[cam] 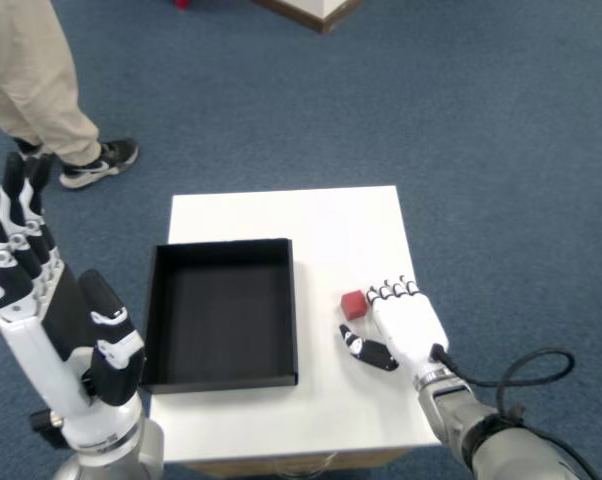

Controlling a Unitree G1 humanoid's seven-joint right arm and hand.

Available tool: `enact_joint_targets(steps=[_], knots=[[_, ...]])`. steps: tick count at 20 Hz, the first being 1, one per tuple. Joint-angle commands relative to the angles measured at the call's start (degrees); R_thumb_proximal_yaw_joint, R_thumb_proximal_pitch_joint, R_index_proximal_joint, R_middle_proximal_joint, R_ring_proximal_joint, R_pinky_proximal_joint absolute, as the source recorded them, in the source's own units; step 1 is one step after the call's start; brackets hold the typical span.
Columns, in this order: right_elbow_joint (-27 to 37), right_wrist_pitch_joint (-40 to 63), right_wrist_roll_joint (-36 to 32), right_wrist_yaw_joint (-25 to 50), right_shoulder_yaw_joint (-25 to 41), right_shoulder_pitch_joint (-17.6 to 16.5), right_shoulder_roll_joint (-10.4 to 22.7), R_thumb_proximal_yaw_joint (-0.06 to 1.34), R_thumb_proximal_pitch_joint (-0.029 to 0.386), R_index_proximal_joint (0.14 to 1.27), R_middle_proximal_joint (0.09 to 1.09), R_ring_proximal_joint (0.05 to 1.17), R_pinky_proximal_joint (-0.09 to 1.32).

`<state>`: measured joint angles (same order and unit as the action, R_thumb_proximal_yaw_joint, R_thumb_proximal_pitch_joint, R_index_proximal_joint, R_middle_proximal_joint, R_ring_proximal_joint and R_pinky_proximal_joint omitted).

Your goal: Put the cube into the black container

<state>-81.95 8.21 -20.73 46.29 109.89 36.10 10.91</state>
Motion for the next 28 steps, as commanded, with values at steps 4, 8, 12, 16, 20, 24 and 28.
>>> enact_joint_targets(steps=[4,8,12,16,20,24,28], knots=[[-0.9,0.3,0.0,5.4,-0.2,3.1,0.6,0.24,0.139,0.42,0.27,0.22,0.08],[-0.8,0.7,0.0,7.1,-0.1,3.4,-0.1,0.23,0.138,0.44,0.27,0.23,0.08],[-0.4,1.0,0.1,8.7,-0.1,3.4,-0.1,0.23,0.139,0.45,0.27,0.23,0.08],[-0.2,1.0,0.1,9.4,-0.1,3.5,-0.2,0.24,0.140,0.46,0.27,0.22,0.07],[0.5,0.9,0.0,9.6,-0.3,3.5,-0.3,0.26,0.143,0.48,0.27,0.22,0.06],[0.5,0.5,0.1,9.4,-0.4,2.7,-0.2,0.29,0.143,0.54,0.28,0.22,0.05],[0.0,0.5,0.3,8.9,-0.4,1.9,-0.2,0.32,0.120,0.61,0.30,0.22,0.06]])
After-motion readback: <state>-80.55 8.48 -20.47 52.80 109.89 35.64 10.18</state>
